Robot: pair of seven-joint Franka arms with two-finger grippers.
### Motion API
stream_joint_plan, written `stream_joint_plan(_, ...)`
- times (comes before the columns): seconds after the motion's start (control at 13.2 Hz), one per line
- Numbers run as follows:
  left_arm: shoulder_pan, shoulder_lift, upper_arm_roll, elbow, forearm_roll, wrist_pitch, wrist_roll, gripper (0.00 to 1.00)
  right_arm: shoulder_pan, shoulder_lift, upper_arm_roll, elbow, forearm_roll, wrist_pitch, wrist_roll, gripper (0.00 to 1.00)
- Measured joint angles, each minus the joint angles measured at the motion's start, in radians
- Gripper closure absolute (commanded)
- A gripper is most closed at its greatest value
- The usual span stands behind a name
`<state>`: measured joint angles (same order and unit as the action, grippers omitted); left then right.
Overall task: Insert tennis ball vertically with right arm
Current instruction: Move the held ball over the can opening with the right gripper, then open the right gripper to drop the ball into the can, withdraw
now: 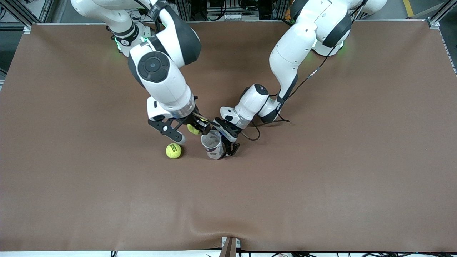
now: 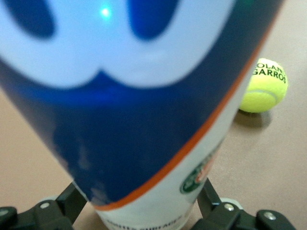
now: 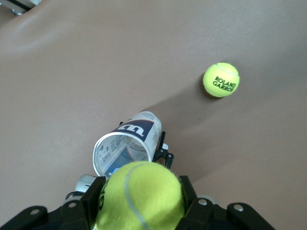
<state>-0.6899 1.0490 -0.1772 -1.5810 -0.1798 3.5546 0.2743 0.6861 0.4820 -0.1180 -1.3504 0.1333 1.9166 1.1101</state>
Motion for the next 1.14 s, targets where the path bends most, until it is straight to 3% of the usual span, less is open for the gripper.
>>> stream_joint_plan(0.53,0.001,0.0,0.0,0.001,0.0,0.0,0.0,0.0,0.037,0.09,-0.001,0.035,-0.083,0.088,-0.003,1.0)
stream_joint_plan(1.06,0.001,-0.01,0.0,0.001,0.0,0.0,0.0,0.0,0.04,0.107,-0.002,0.038,-0.091,0.097,-0.004,1.0)
stream_joint_plan(1.14,0.001,-0.011,0.0,0.001,0.0,0.0,0.0,0.0,0.04,0.107,-0.002,0.038,-0.092,0.097,-0.004,0.81)
